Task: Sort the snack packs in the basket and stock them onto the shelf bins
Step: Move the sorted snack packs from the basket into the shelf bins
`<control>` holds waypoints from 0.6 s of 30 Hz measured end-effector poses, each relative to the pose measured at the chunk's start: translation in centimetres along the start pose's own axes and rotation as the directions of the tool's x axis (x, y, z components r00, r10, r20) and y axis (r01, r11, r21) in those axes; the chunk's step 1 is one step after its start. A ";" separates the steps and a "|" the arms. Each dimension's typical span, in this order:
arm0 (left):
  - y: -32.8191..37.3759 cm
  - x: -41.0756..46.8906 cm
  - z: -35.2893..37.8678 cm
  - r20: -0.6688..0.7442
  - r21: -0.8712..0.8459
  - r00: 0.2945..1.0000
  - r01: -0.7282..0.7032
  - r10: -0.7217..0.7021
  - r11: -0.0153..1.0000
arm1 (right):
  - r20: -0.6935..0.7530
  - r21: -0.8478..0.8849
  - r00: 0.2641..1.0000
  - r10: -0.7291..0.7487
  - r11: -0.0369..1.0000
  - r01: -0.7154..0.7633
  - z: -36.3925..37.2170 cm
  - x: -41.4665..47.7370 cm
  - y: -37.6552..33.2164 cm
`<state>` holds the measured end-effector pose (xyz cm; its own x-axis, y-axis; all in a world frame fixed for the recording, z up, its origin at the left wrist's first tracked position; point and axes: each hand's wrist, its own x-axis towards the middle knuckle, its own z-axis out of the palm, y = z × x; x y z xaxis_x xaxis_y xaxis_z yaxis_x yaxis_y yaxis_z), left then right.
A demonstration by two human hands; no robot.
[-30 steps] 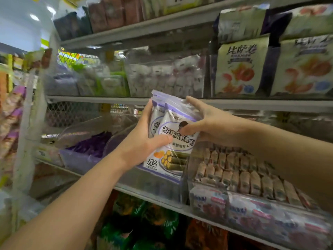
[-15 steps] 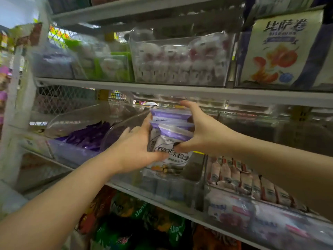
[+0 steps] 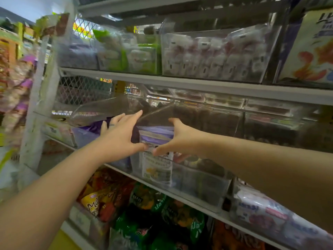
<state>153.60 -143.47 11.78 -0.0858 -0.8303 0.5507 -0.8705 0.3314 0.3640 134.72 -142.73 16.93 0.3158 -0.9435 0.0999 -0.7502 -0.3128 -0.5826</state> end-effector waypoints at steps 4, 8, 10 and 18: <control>-1.1 -0.9 0.7 -0.061 -0.106 0.997 -0.055 0.048 0.993 | 0.165 0.088 0.978 0.127 0.986 -0.143 -0.8 -0.4 0.1; -1.3 -1.8 1.9 -0.178 -0.231 0.979 -0.139 0.098 0.963 | 0.321 0.186 0.940 0.114 0.966 -0.180 -0.3 -0.4 0.4; -1.1 -2.0 2.4 -0.242 -0.260 0.967 -0.147 0.083 0.954 | 0.279 0.252 0.956 0.095 0.953 -0.168 0.5 0.2 0.5; -1.1 -2.2 3.0 -0.271 -0.273 0.960 -0.153 0.076 0.950 | 0.321 0.033 0.922 0.215 0.971 -0.238 -0.1 0.5 0.8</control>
<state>153.32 -143.32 7.89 -0.0174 -0.6499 0.7598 -0.6810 0.5641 0.4669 134.19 -143.52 16.58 0.3167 -0.9024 -0.2921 -0.7843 -0.0759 -0.6157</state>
